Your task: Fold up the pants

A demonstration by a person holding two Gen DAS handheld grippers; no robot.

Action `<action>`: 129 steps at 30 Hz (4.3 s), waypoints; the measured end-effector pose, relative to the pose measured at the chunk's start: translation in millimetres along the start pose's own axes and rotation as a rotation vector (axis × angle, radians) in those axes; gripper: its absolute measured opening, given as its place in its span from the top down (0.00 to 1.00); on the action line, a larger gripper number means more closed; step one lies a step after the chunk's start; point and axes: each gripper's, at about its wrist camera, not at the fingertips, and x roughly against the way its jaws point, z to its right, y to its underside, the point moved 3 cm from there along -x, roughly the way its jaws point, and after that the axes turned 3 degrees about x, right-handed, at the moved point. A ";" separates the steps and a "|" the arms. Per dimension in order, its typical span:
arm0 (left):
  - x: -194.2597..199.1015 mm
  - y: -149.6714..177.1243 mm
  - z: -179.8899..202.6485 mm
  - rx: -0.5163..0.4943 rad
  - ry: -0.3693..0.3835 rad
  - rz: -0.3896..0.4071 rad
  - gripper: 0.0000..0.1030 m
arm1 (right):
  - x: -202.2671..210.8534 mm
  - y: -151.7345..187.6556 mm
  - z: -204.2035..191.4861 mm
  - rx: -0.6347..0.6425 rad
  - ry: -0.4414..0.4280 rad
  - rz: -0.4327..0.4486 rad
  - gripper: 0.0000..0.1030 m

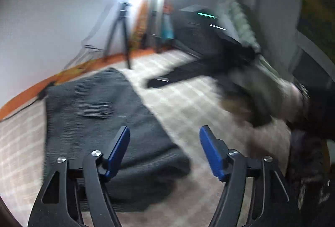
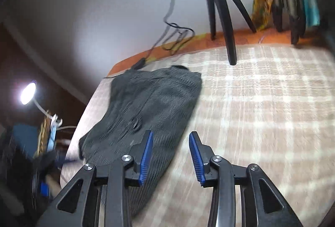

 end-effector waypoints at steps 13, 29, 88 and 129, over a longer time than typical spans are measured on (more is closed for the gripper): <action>-41.9 35.1 28.5 -0.214 -0.039 -0.169 0.67 | -52.0 -24.1 24.6 -0.152 -0.042 -0.023 0.78; 49.4 34.9 -39.9 0.225 -0.036 0.032 0.28 | -40.3 -25.2 21.0 -0.140 -0.020 -0.021 0.47; 58.2 51.3 -111.1 0.736 -0.064 0.186 0.70 | 10.3 -41.1 -61.4 0.145 0.118 0.069 0.86; -176.3 -202.2 148.9 0.265 0.239 0.236 0.70 | 316.5 -128.3 191.7 0.235 0.549 0.300 0.86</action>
